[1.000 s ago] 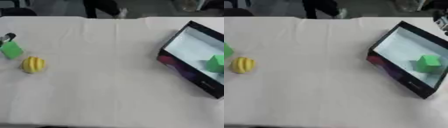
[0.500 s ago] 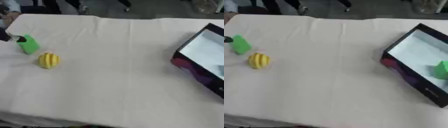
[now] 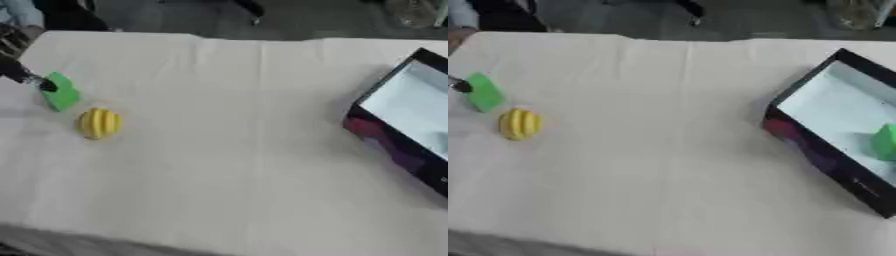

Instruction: Pick up the objects with one hand, pass them to the other hand, and then place them into the box on the other side of the table.

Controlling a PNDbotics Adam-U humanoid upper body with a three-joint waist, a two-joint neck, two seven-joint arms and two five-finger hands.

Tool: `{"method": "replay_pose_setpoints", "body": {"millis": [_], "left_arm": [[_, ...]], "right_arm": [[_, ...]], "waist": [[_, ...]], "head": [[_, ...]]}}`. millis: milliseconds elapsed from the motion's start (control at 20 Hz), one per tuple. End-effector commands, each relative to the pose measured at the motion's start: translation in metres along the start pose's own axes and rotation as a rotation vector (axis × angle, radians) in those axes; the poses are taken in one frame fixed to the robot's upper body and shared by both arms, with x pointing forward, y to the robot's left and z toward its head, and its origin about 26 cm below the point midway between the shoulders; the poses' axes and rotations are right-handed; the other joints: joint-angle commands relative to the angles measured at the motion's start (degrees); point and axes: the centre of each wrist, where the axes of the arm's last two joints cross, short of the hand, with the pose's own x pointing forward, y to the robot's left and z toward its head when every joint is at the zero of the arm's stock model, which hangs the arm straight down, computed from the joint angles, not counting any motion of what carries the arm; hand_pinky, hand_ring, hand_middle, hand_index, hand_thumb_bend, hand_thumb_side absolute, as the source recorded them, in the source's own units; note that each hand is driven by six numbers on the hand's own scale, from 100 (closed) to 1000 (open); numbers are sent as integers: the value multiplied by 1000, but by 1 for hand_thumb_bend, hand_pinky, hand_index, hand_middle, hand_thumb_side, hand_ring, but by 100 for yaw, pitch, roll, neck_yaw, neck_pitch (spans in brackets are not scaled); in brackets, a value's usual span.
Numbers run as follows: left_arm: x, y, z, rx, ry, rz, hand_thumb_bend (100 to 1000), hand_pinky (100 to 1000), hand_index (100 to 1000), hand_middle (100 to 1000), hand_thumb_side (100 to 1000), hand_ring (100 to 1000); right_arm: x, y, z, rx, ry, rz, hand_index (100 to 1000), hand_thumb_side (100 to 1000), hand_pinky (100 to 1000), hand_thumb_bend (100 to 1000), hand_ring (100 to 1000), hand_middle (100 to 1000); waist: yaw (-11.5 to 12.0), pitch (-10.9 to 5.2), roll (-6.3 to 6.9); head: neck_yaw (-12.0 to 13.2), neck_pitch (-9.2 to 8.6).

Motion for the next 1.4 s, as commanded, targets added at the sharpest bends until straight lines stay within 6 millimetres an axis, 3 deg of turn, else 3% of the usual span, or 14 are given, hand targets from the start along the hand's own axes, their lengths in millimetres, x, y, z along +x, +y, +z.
{"method": "replay_pose_setpoints", "body": {"millis": [50,250,850,1400], "left_arm": [[-7,21,5,36,30,-12,911,865,875,791,217,836],[-25,22,2,34,138,-2,931,880,858,789,210,848],[-40,22,-5,80,376,39,920,890,854,793,189,855],[-69,8,-6,106,507,121,865,895,812,800,157,860]], "right_arm": [[18,-10,-7,4,-35,43,1000,530,1000,100,1000,1000],[19,-12,-7,-20,-33,34,1000,525,1000,100,1000,1000],[19,-11,-8,-21,-26,52,1000,518,1000,100,1000,1000],[18,-9,-8,-35,-28,66,1000,505,1000,100,1000,1000]], "waist": [[-2,-51,64],[-146,90,119],[-366,282,204],[-590,479,248]], "head": [[57,-79],[413,-177],[726,-271],[1023,-398]]}}
